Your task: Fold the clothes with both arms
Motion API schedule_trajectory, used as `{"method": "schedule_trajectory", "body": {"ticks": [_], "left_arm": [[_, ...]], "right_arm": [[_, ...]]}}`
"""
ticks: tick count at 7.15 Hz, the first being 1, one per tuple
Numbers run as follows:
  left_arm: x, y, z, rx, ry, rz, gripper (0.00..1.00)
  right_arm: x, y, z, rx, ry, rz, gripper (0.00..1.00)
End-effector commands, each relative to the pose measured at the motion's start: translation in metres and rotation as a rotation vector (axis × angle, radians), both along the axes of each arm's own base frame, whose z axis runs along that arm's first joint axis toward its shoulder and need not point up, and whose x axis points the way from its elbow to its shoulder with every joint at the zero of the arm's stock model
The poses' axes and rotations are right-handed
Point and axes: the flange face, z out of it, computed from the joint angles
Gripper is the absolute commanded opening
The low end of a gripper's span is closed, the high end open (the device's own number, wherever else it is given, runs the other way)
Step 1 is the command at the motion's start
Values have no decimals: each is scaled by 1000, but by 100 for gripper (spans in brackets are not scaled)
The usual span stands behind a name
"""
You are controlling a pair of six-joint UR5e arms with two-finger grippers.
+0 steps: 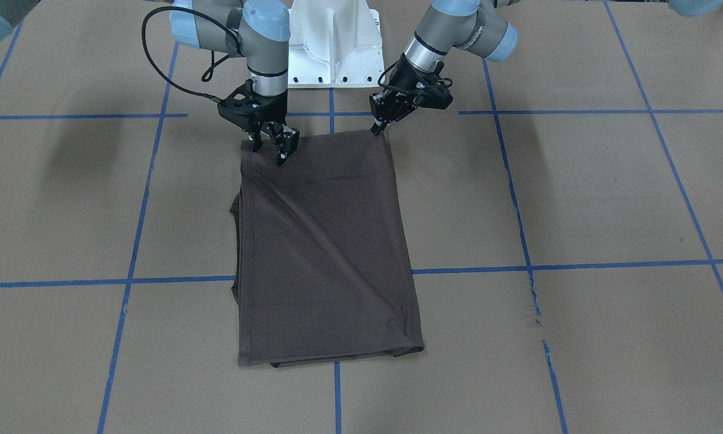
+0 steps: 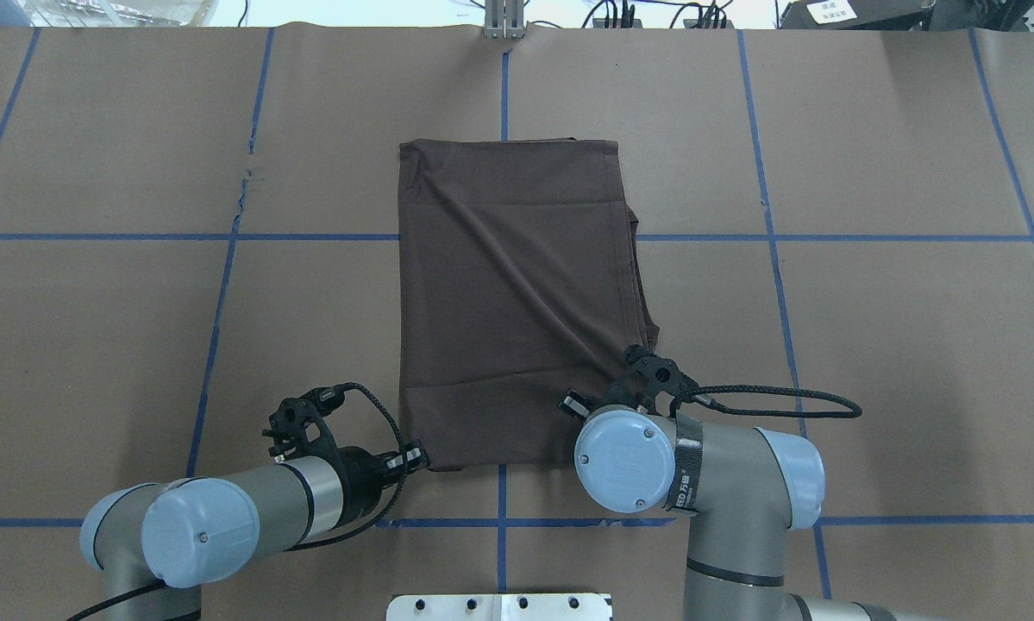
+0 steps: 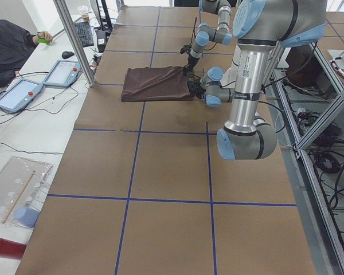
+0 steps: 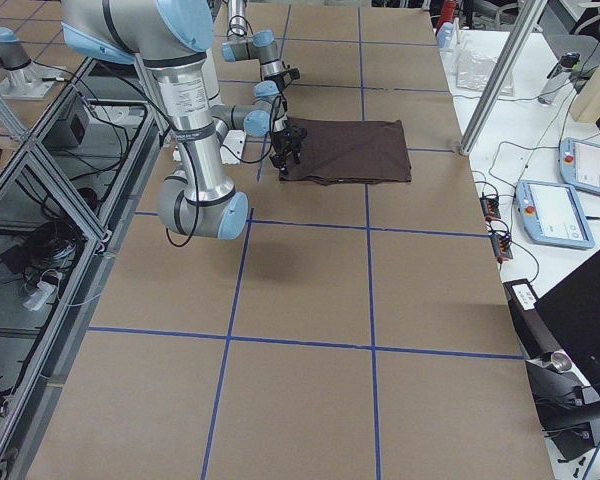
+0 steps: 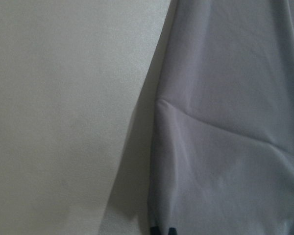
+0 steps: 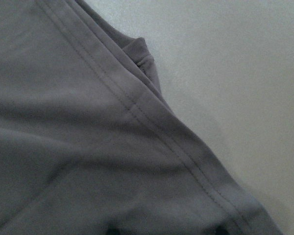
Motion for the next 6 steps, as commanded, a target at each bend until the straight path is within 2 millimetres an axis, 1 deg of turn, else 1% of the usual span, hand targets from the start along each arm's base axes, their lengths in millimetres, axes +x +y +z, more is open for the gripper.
{"method": "schedule_trajectory", "body": {"ticks": [1,2,3,6], "left_arm": [[0,0,0,1,-1,0,0],[0,0,0,1,-1,0,0],[0,1,-1,1,1,2,0],[0,1,-2,2,4,2,0]], "right_arm": [[0,0,-1,-18,-14,34,14],[0,0,-1,-19,-16,49,0],[0,-1,-1,-23,-18,56,0],[3,-4,-15,-27,-49,74,0]]}}
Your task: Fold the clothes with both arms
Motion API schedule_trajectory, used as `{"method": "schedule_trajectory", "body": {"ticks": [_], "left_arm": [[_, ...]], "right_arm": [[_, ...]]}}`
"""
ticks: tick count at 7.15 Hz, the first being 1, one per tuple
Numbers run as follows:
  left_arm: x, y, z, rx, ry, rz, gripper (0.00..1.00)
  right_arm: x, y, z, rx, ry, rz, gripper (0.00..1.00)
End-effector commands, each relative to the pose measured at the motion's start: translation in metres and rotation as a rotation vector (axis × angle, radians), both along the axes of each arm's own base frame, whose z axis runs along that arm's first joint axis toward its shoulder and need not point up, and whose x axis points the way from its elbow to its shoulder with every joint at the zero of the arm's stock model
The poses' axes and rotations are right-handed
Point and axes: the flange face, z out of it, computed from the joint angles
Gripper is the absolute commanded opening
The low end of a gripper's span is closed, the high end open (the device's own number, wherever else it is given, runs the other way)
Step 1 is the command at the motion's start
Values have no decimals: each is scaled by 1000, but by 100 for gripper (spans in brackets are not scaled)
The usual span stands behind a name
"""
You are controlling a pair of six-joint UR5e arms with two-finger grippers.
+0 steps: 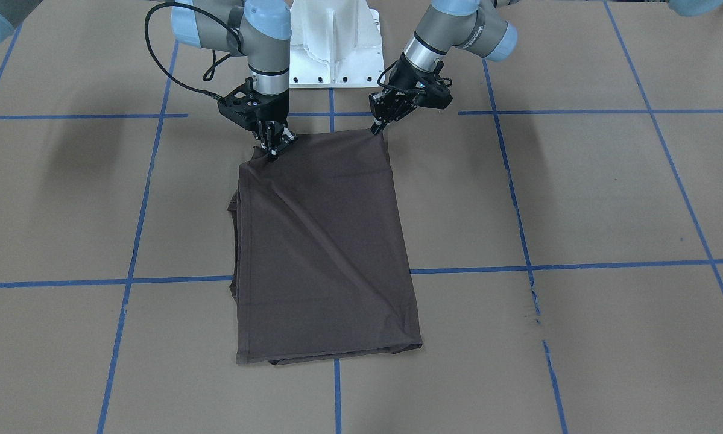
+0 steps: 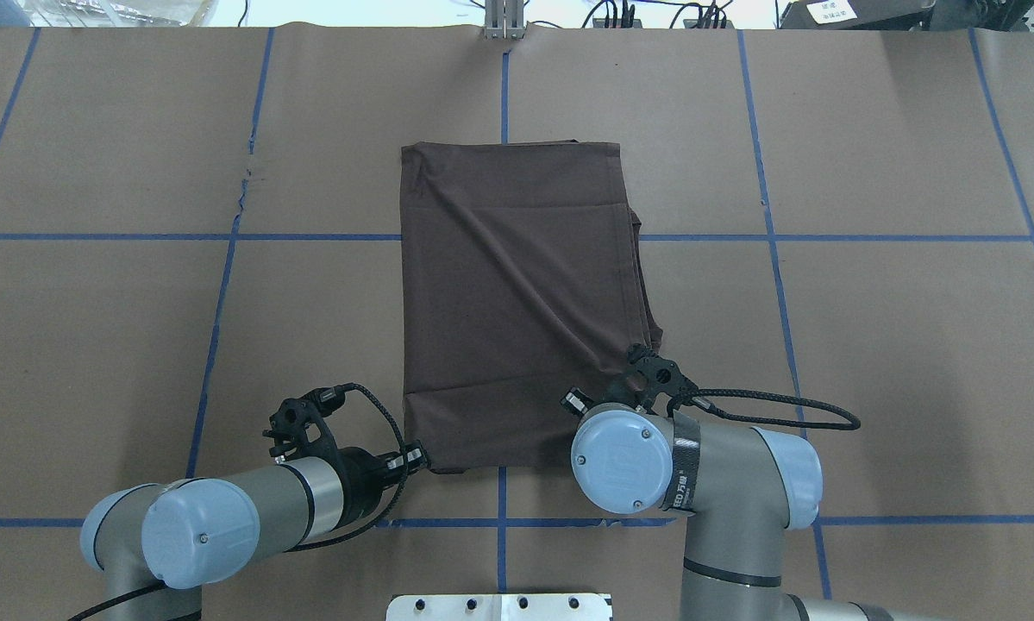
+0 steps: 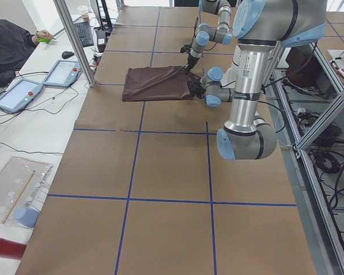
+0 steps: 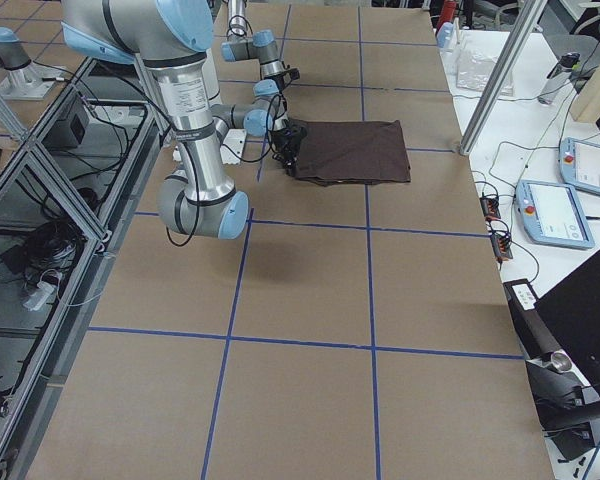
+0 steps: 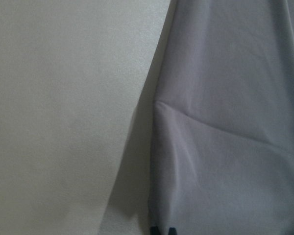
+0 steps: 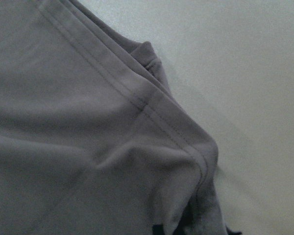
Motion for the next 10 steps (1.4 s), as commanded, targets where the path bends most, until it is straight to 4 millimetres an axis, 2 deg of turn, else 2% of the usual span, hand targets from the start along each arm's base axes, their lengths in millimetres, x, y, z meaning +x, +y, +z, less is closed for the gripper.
{"method": "schedule_trajectory", "body": {"ticks": [1,2,3,4,5,6,7,8,9,10], "left_arm": [[0,0,-1,2,1,1,0],[-5,-1,-5,4,11,1,0],[-19,-1,-19,8,27,1,0],[-40,6,-48,0,5,37,0],[-76,14,-87,-5,4,53,0],[-113,22,-119,-10,-7,59,0],[-153,31,-145,-25,-19,62,0],[-178,41,-158,-41,-30,99,0],[-175,43,-160,-43,-33,114,0],[-161,40,-155,-36,-59,117,0]], "right_arm": [[4,-5,-7,-4,-18,19,0],[10,-7,-15,1,-35,23,0],[23,-6,-33,11,-78,27,0],[50,-1,-62,23,-132,29,0],[81,6,-83,20,-139,35,0],[108,28,-104,-13,-159,35,0],[134,57,-121,-32,-172,8,0],[153,73,-131,-47,-170,-5,0],[148,73,-128,-48,-155,-5,0],[135,73,-123,-45,-133,-14,0]]}}
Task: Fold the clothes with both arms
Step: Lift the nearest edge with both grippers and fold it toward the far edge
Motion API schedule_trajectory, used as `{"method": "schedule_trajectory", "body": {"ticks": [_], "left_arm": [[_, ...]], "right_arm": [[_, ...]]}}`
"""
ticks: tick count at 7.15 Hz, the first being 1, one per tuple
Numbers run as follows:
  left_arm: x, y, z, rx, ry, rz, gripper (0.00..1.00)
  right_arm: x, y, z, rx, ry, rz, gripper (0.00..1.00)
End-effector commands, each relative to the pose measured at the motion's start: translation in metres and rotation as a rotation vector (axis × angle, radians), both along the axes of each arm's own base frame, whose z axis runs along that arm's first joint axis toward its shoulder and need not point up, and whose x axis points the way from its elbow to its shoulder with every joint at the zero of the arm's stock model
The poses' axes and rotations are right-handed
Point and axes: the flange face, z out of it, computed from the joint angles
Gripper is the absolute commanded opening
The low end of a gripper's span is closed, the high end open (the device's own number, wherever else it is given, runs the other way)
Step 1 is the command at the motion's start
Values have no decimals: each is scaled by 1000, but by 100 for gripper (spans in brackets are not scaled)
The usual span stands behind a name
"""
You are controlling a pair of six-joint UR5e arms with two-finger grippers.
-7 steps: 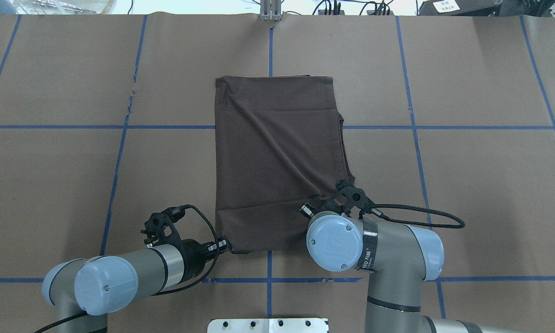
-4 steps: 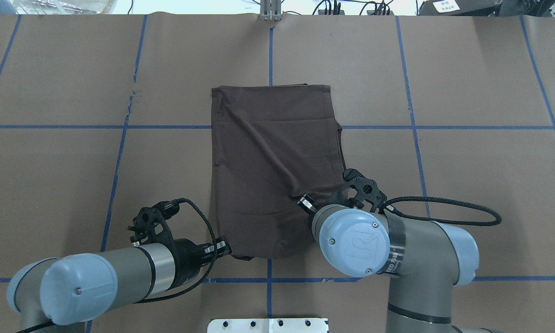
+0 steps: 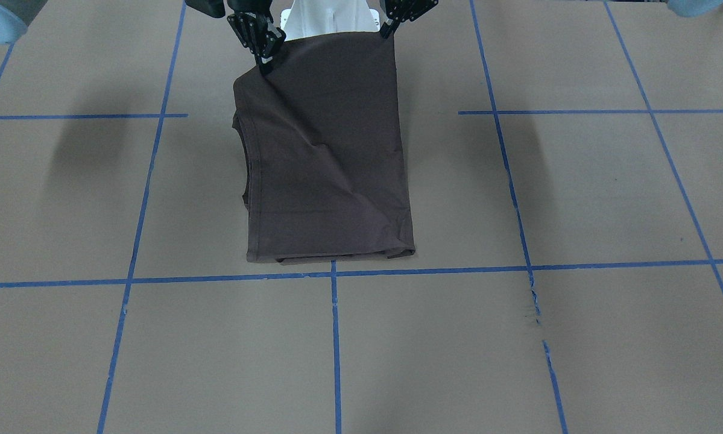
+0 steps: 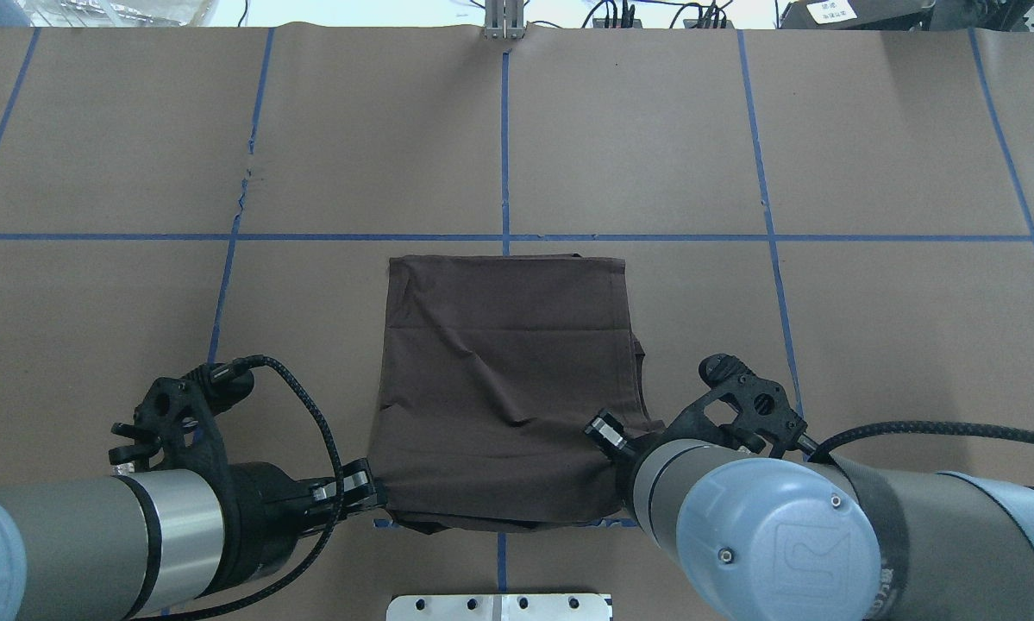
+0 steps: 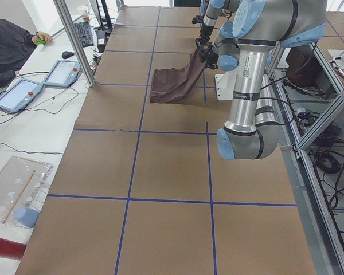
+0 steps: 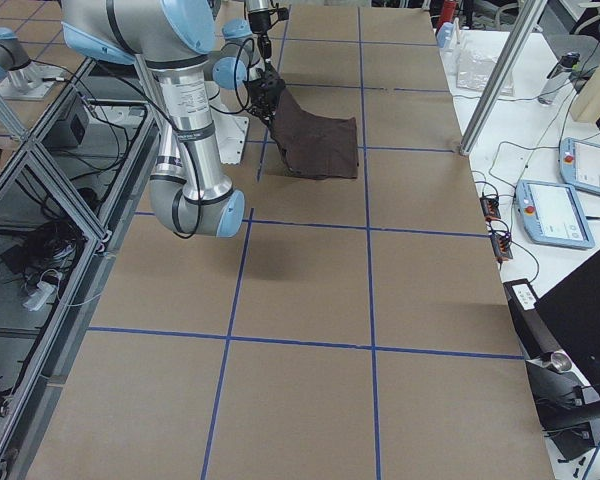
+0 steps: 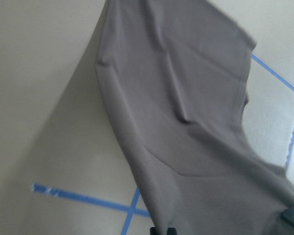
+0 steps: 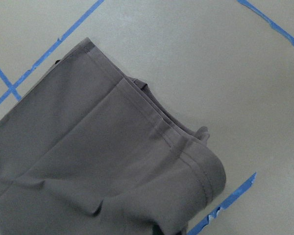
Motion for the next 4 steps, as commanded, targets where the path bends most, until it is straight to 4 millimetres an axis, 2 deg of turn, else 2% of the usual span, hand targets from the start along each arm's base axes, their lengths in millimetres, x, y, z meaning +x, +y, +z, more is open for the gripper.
{"method": "schedule_trajectory", "body": {"ticks": [1,2,4], "left_arm": [[31,-11,-1,46,-48,9,0],[41,-36,-2,80,-71,-21,0],[57,-92,12,138,-158,-85,0]], "right_arm": [[-21,-19,5,13,43,15,0],[-32,-48,10,37,35,44,0],[-56,-102,33,83,45,79,0]]}}
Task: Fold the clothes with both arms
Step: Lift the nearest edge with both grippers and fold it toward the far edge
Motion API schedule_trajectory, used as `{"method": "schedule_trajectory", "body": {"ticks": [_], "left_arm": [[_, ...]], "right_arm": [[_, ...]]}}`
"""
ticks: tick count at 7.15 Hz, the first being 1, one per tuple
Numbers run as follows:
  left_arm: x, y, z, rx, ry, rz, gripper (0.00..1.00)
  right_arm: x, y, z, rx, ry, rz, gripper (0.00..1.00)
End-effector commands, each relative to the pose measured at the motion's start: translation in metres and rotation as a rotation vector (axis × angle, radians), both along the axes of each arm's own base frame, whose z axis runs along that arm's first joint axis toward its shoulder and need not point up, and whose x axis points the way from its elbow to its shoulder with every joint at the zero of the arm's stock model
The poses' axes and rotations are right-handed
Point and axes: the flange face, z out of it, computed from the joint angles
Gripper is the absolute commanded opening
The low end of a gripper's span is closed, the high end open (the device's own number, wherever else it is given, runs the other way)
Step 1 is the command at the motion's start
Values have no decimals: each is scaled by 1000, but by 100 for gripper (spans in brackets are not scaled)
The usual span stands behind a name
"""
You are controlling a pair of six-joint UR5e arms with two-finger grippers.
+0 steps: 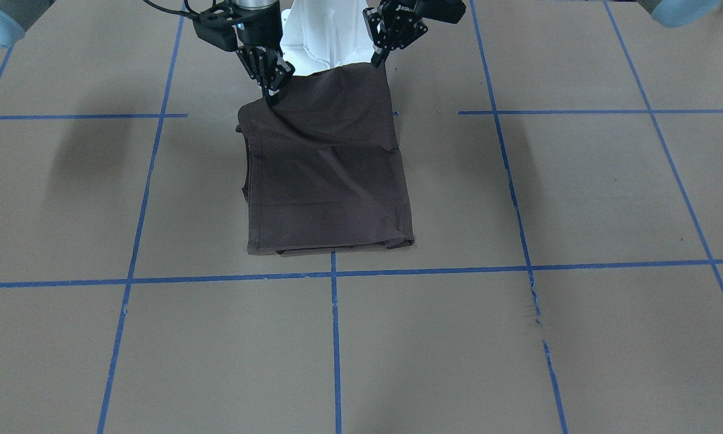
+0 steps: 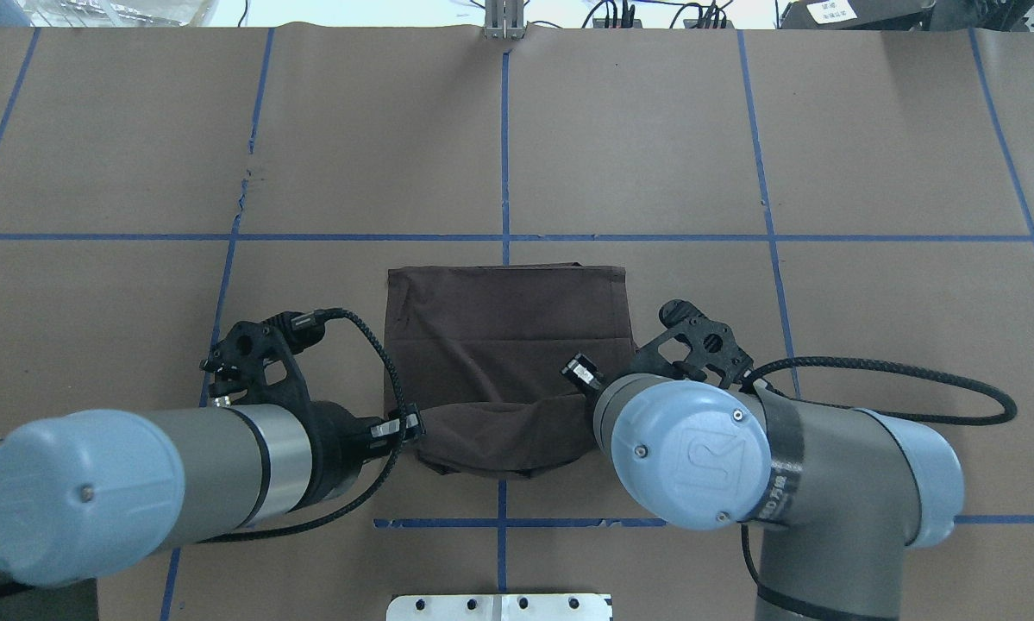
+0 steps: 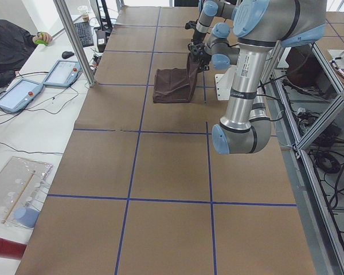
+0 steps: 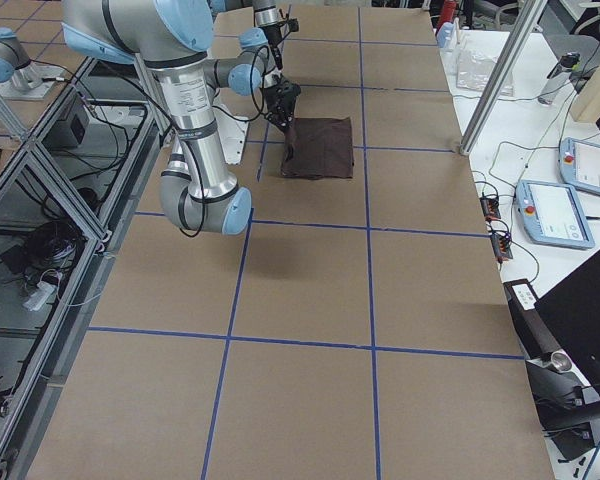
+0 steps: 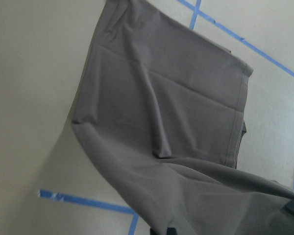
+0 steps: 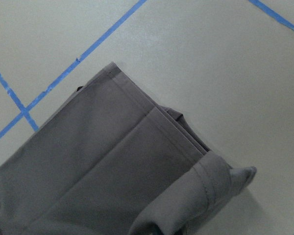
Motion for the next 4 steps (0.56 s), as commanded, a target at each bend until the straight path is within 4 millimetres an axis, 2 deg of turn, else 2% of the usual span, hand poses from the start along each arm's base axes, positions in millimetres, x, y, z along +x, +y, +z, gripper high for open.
{"method": "schedule_trajectory", "body": {"ticks": [1,2,4], "left_arm": [[12,-56,19,53,-89,-61,0],[22,-74,25,57,-117,-76,0],[36,-105,46,86,-137,-99,0]], "right_arm": [[-31,-60,14,32,15,43,0],[-53,-79,11,33,47,49,0],[-69,-93,27,27,80,50,0]]}}
